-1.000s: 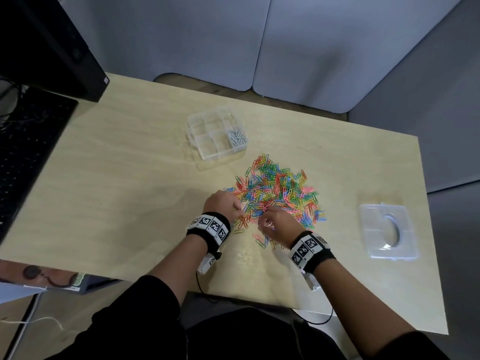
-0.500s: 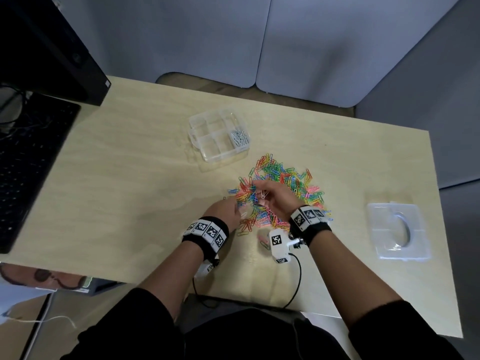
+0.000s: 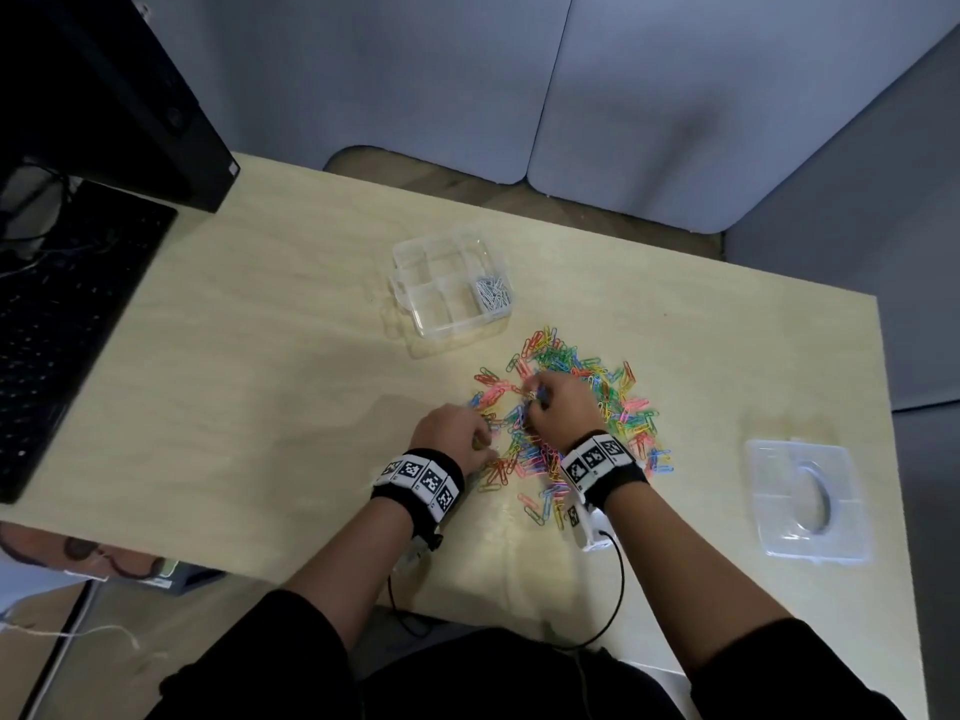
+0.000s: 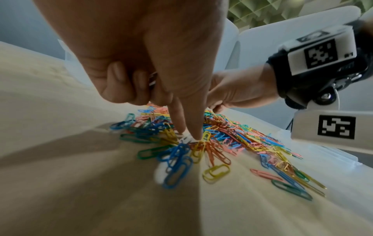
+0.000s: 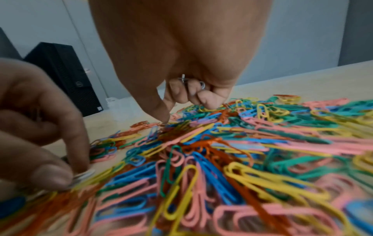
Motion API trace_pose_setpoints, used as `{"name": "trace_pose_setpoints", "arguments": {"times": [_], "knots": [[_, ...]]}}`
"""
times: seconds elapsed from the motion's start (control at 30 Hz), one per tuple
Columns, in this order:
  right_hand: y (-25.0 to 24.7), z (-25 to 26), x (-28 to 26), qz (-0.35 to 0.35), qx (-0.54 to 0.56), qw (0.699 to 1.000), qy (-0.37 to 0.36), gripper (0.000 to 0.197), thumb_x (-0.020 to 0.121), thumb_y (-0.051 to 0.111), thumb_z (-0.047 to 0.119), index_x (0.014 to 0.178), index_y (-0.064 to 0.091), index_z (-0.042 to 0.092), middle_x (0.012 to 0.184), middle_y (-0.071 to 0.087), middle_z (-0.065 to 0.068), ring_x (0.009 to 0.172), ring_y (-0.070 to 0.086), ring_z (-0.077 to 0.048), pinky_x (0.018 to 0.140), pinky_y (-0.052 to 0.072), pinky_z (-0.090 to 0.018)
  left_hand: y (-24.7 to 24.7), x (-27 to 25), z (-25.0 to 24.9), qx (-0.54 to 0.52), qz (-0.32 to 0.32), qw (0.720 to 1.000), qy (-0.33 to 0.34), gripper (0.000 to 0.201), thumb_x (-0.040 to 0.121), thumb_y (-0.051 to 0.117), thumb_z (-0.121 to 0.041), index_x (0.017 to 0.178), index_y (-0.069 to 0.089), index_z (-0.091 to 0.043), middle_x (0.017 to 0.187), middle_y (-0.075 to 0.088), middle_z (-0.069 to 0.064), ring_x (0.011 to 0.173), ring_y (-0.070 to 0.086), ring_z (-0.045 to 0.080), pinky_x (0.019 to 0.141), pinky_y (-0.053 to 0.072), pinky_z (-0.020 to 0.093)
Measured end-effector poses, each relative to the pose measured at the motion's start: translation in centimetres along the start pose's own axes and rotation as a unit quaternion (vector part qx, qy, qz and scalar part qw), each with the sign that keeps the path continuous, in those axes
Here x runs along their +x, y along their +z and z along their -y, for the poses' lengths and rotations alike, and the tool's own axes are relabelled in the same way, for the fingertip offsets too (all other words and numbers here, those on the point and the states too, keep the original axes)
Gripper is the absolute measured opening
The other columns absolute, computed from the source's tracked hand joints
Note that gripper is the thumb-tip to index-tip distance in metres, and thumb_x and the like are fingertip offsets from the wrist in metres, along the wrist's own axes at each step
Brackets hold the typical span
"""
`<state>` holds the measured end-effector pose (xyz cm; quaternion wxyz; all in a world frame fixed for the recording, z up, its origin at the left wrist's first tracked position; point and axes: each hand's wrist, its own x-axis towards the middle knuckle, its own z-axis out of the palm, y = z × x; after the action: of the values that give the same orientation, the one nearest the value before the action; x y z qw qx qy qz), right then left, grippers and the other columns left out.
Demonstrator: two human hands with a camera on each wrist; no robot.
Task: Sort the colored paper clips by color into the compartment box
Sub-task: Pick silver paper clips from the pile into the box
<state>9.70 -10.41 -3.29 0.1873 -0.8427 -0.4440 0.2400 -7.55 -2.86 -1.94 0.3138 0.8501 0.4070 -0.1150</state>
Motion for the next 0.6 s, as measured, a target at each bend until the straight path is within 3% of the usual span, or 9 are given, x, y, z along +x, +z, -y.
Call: {"name": "trace_pose_setpoints", "arguments": {"times": [0.17,0.3,0.4,0.5,0.57,0.6], "knots": [[-0.1,1.0,0.6,-0.02,-0.043,0.999,0.017,0.02,0.084,0.074,0.029,0.1,0.072,0.018,0.094,0.068,0.0,0.081,0.065,-0.018,0.075,0.056,-0.031,0.5,0.6,-0.7,0.008,-0.003,1.0,-0.028,0.015,0.08,0.078,-0.038,0.087,0.076,-0.024,0.09,0.073,-0.006,0.082,0.066,0.015,0.077,0.053,0.026],[-0.1,1.0,1.1,0.009,-0.04,0.998,0.045,0.008,0.085,0.069,0.023,0.083,0.074,0.017,0.085,0.071,-0.001,0.074,0.066,-0.019,0.067,0.058,-0.034,0.7,0.9,-0.8,0.01,0.022,0.999,-0.03,0.01,0.084,0.074,-0.034,0.084,0.073,-0.024,0.089,0.071,-0.004,0.083,0.066,0.017,0.08,0.055,0.031],[-0.4,0.3,1.0,0.011,0.043,0.998,0.035,0.011,0.081,0.07,0.021,0.07,0.07,0.019,0.073,0.069,0.004,0.063,0.06,-0.01,0.059,0.05,-0.026,1.2,1.0,-1.0,0.032,0.027,0.999,-0.011,0.016,0.093,0.059,-0.032,0.093,0.066,-0.018,0.093,0.068,0.003,0.087,0.064,0.024,0.079,0.054,0.036],[-1.4,-1.3,0.5,0.007,0.144,0.986,0.085,0.017,0.077,0.08,0.033,0.078,0.074,0.017,0.077,0.069,0.008,0.07,0.062,-0.004,0.062,0.046,-0.018,1.4,0.8,-1.2,0.013,0.005,1.0,0.012,0.02,0.098,0.042,-0.03,0.1,0.051,-0.012,0.09,0.061,0.01,0.082,0.059,0.031,0.072,0.05,0.039],[-1.9,-2.6,0.1,0.002,0.215,0.968,0.131,0.026,0.073,0.084,0.038,0.081,0.074,0.015,0.082,0.073,0.001,0.076,0.067,-0.013,0.069,0.054,-0.026,1.4,0.7,-1.2,-0.024,0.0,0.999,0.036,0.018,0.098,0.038,-0.028,0.095,0.045,-0.012,0.079,0.056,0.01,0.073,0.054,0.032,0.066,0.045,0.039],[-2.2,-3.0,-0.1,0.002,0.258,0.954,0.149,0.024,0.073,0.085,0.032,0.081,0.073,0.012,0.083,0.073,-0.004,0.077,0.068,-0.017,0.071,0.056,-0.031,1.4,0.8,-1.3,-0.041,0.003,0.998,0.045,0.019,0.099,0.037,-0.028,0.091,0.044,-0.012,0.075,0.053,0.009,0.069,0.052,0.031,0.063,0.042,0.038]]}}
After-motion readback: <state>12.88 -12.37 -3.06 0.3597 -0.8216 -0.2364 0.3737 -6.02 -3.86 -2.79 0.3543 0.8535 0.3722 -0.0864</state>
